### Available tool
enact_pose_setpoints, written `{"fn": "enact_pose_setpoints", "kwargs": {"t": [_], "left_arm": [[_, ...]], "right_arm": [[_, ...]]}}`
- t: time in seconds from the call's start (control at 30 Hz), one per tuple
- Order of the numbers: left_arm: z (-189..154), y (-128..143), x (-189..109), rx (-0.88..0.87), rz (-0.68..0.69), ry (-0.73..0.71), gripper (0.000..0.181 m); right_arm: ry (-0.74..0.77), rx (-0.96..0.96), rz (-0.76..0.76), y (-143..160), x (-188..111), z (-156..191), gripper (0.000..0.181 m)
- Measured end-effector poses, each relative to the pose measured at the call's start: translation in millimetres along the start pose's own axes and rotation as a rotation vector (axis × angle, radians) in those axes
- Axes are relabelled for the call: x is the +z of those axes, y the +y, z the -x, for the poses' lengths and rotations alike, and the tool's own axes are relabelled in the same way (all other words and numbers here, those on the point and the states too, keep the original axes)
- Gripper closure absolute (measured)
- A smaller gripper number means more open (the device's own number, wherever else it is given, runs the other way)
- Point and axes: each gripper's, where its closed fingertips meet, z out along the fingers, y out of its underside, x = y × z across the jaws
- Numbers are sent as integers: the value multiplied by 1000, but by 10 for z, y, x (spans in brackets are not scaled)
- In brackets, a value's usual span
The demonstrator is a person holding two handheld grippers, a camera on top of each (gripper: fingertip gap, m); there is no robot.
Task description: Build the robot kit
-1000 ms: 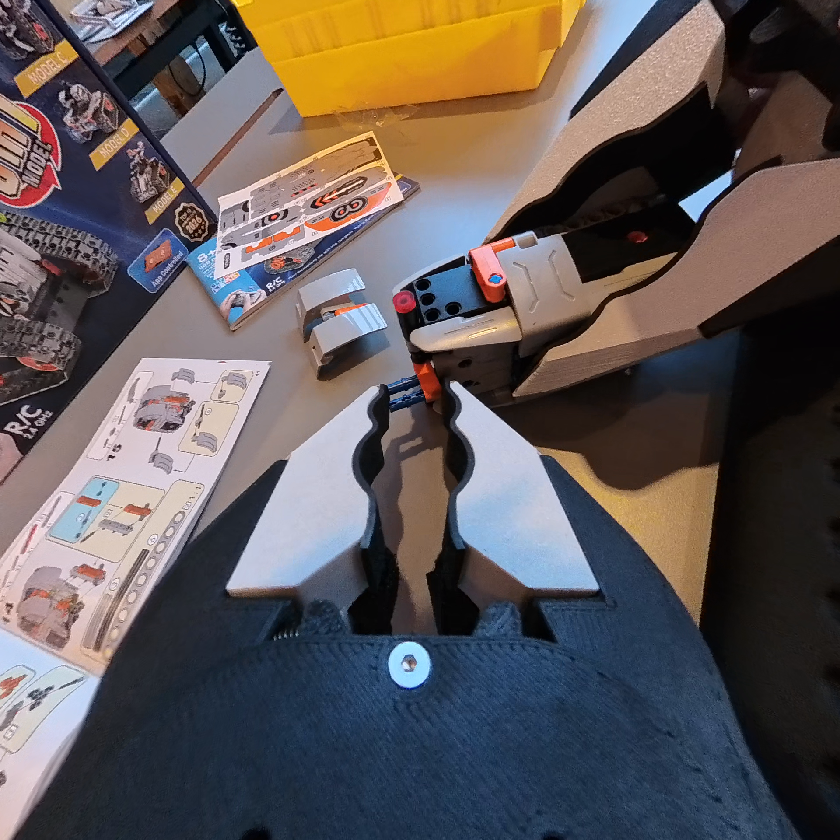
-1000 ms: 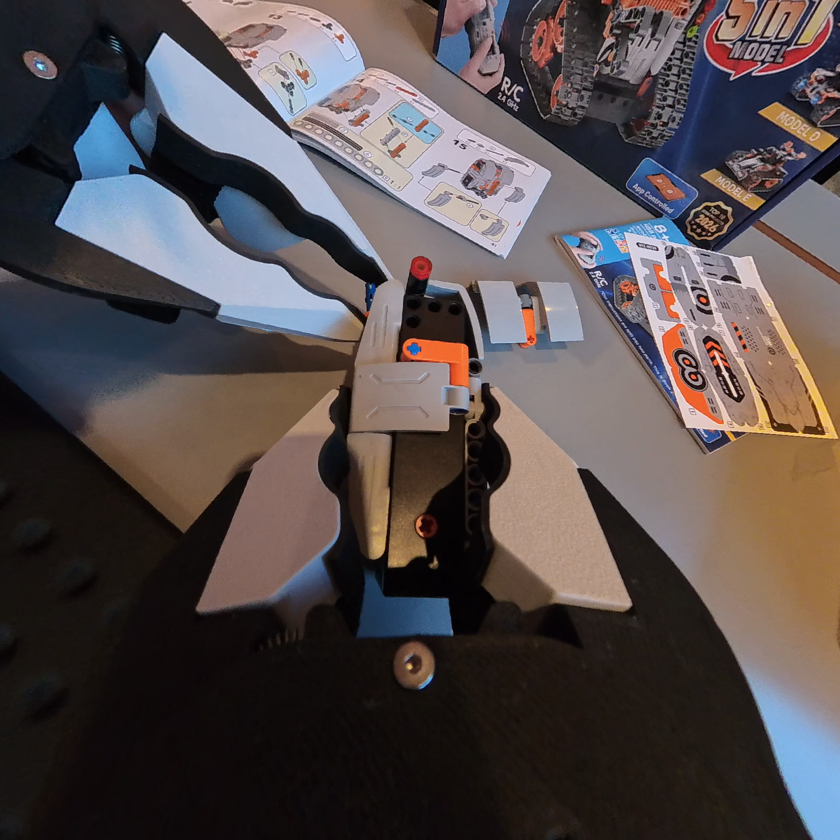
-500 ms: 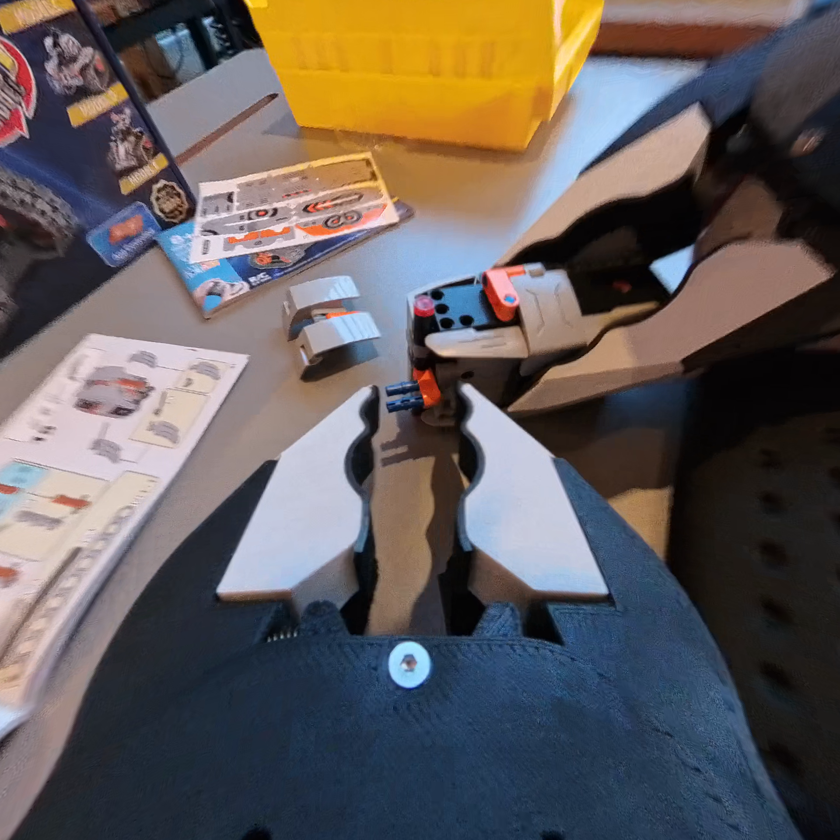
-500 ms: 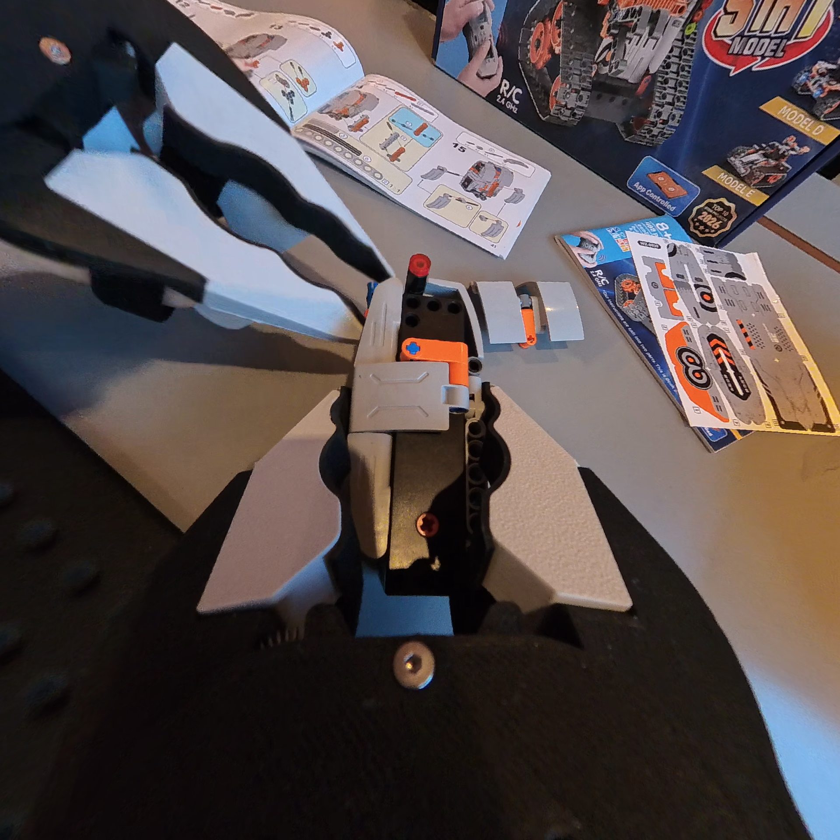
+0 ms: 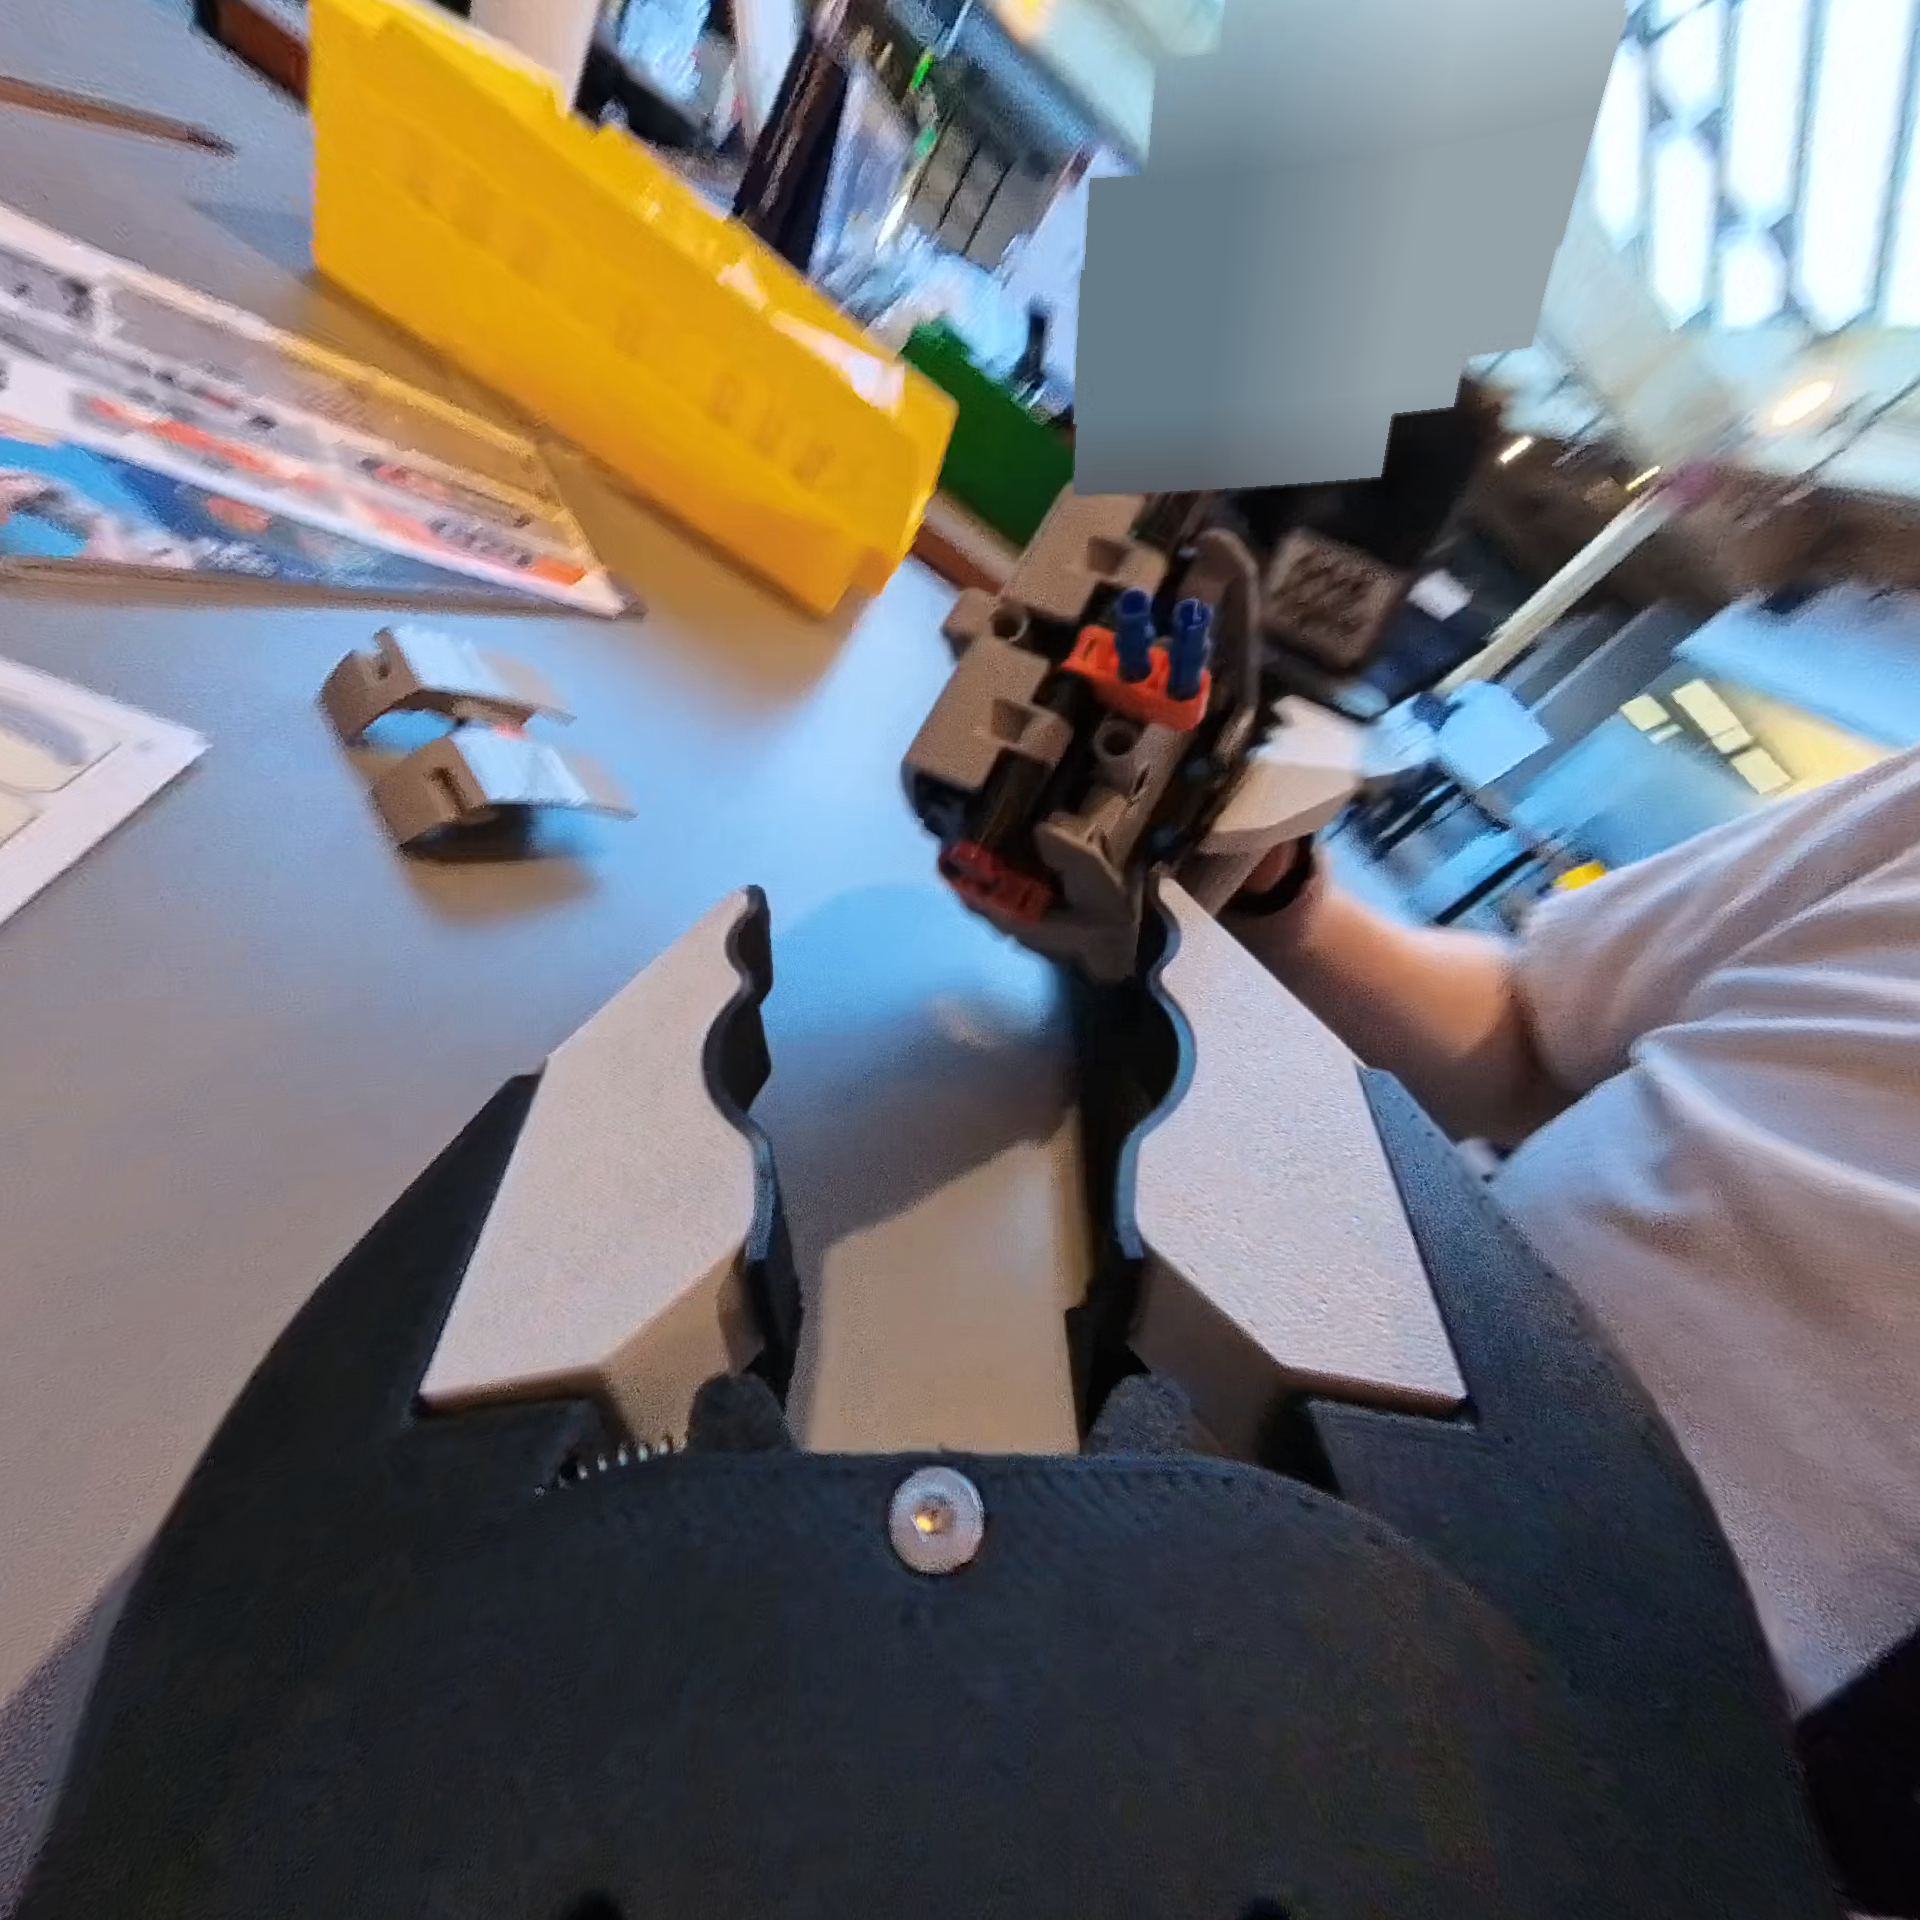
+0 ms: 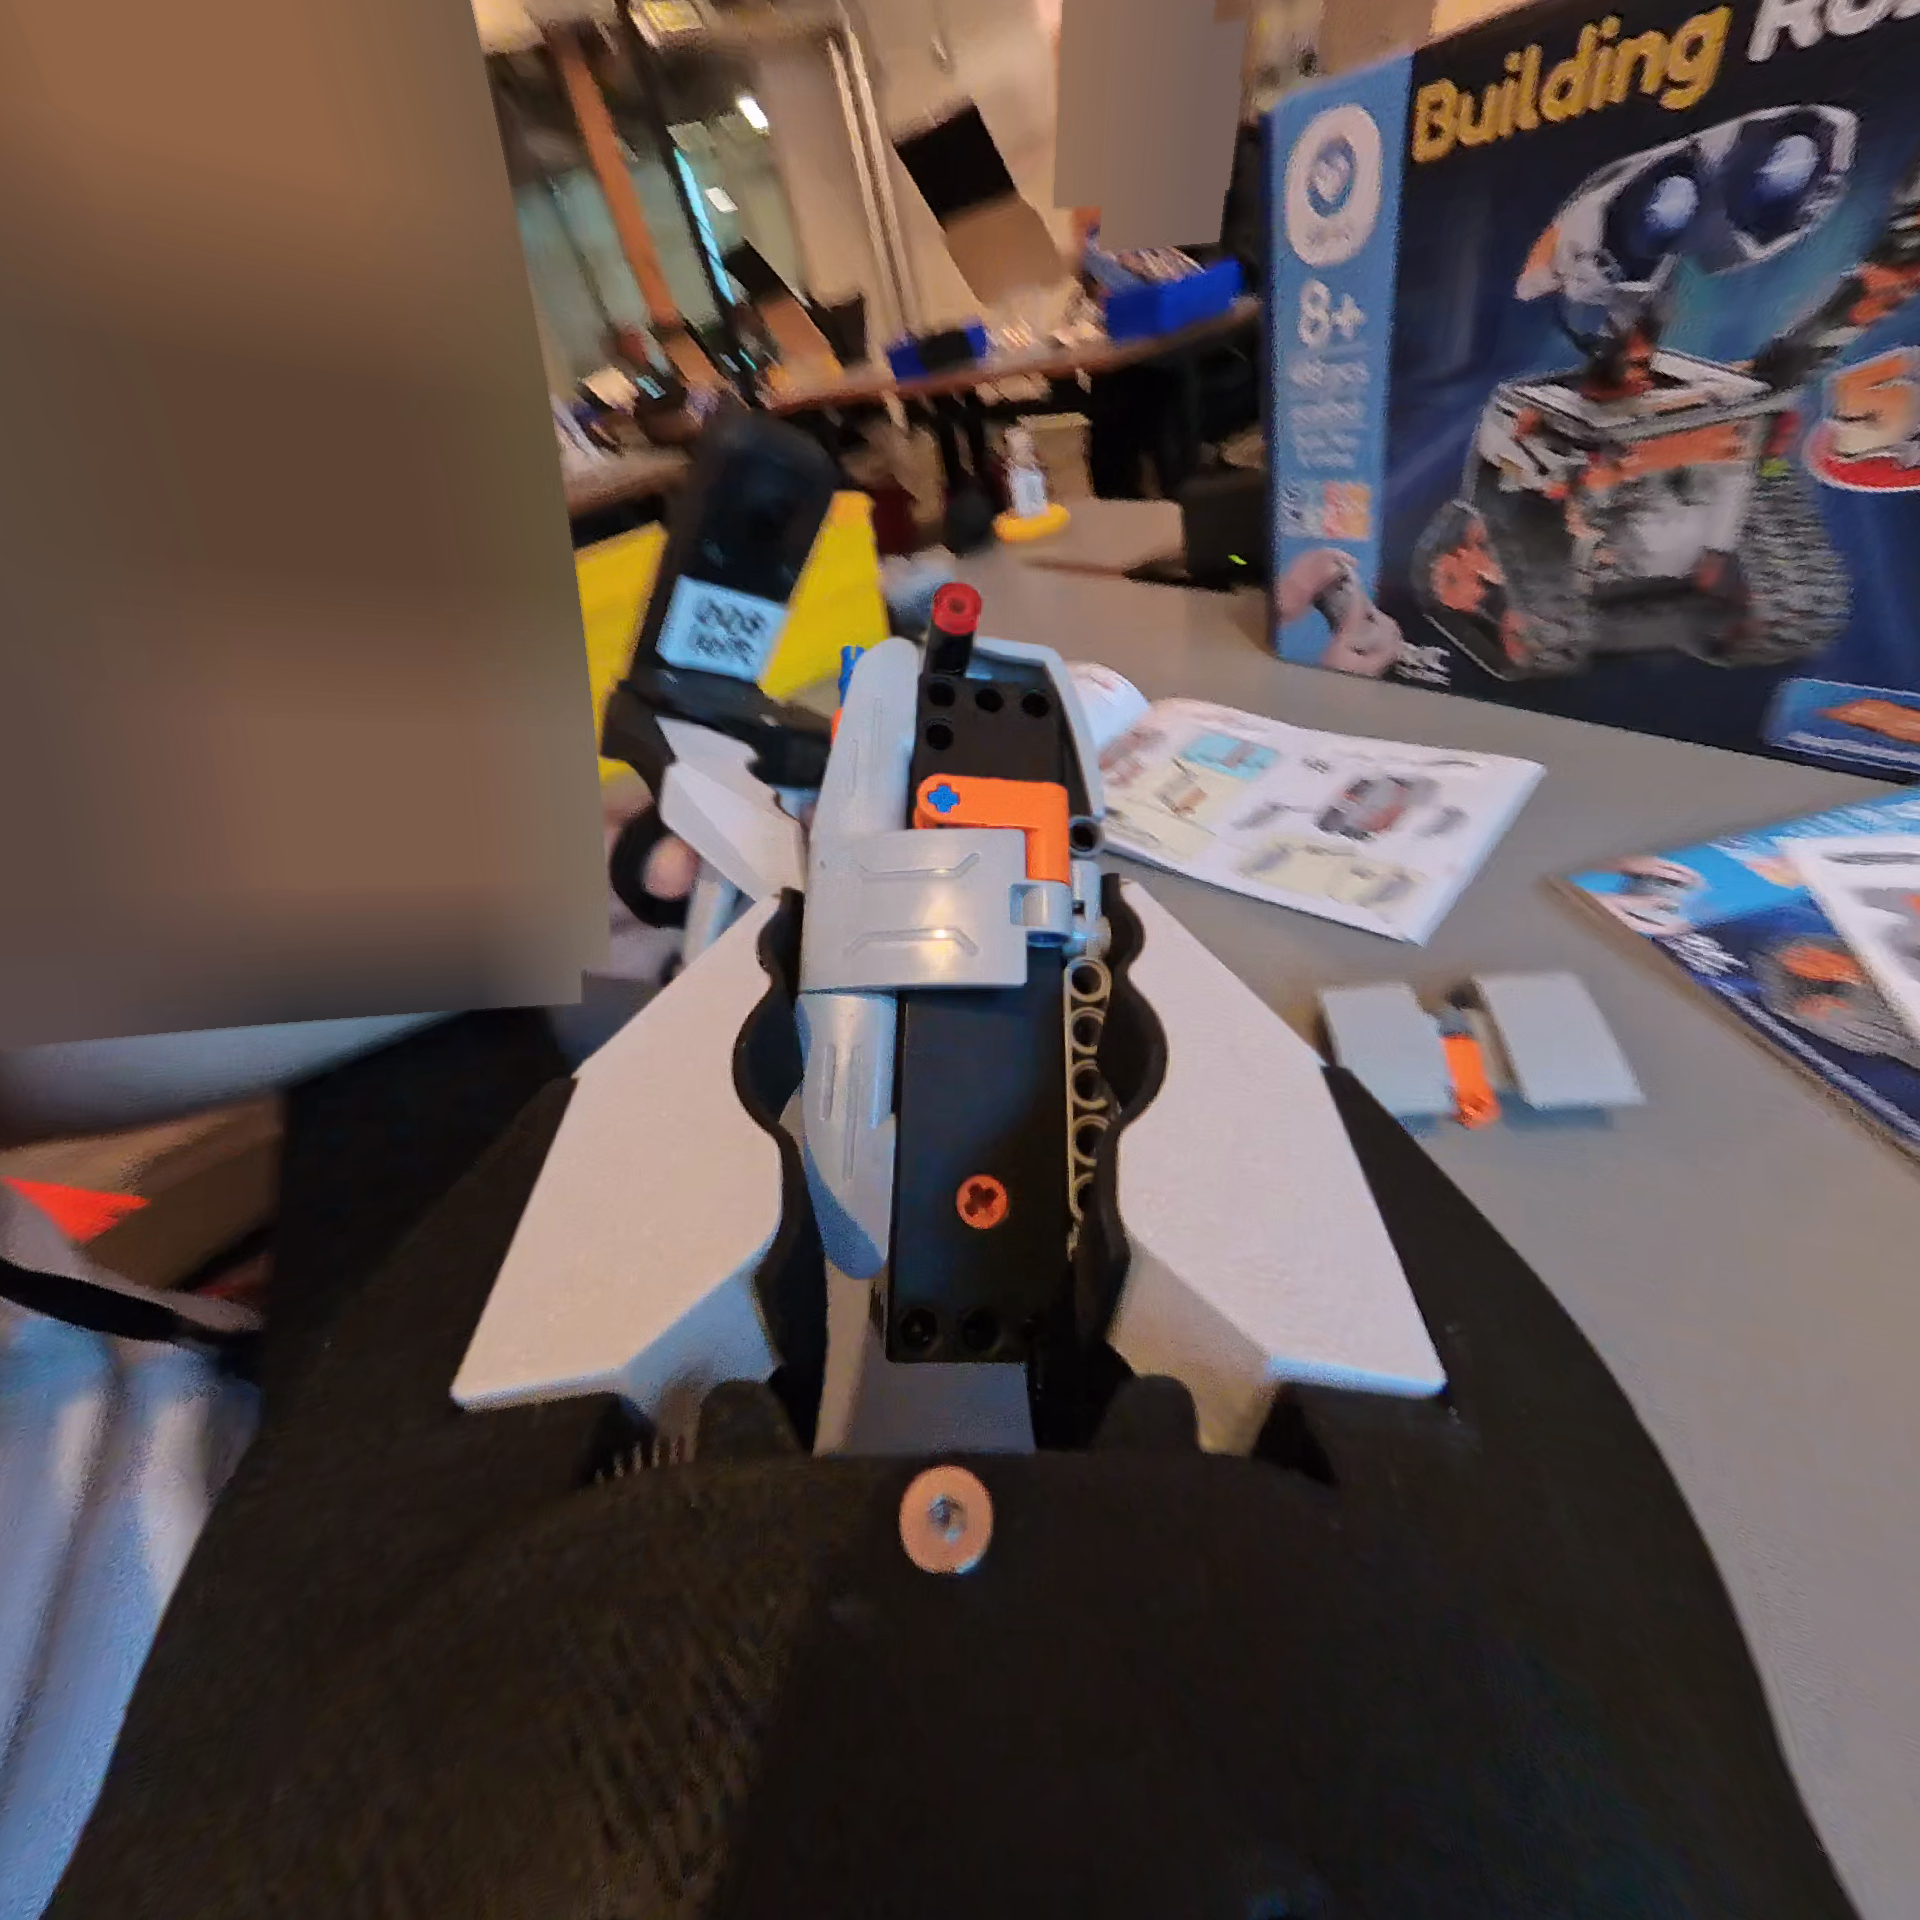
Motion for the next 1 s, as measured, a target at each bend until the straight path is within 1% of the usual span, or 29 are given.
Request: {"fn": "enact_pose_setpoints", "kwargs": {"t": [0.07,0.1,0.13,0.2,0.27,0.33,0.4,0.43,0.5,0.57,0.63,0.73,0.8,0.9,0.93,1.0], "left_arm": [[-148,-159,-31,-43,-94,95,115],[-203,-224,-55,-66,-136,134,122],[-225,-273,-77,-91,-173,156,130],[-207,-348,-127,-145,-234,164,133],[-124,-377,-188,-166,-257,111,134],[-65,-367,-239,-155,-248,47,134],[-7,-374,-280,-97,-237,-41,134],[35,-356,-289,-47,-210,-101,135],[96,-301,-287,49,-148,-201,135],[117,-228,-263,97,-93,-236,134],[111,-224,-261,105,-93,-239,134],[102,-222,-272,156,-82,-267,135],[95,-225,-269,206,-73,-300,135],[69,-221,-228,237,-69,-316,135],[63,-219,-214,234,-70,-314,135],[63,-221,-192,220,-73,-310,135]], "right_arm": [[-94,87,-62,-87,97,75,125],[-132,136,-85,-113,149,99,126],[-167,190,-105,-127,204,118,126],[-239,327,-130,-124,315,156,125],[-259,426,-165,-103,403,129,125],[-292,464,-161,-43,473,131,125],[-310,476,-63,100,537,139,123],[-302,481,-22,164,561,126,122],[-289,471,-1,204,581,83,126],[-272,468,7,209,582,14,131],[-274,434,20,201,568,-7,131],[-228,321,57,204,535,-49,127],[-163,178,71,172,470,-108,125],[-56,-177,79,41,346,-111,128],[-42,-316,98,15,325,-59,128],[-3,-593,159,-1,308,22,136]]}}
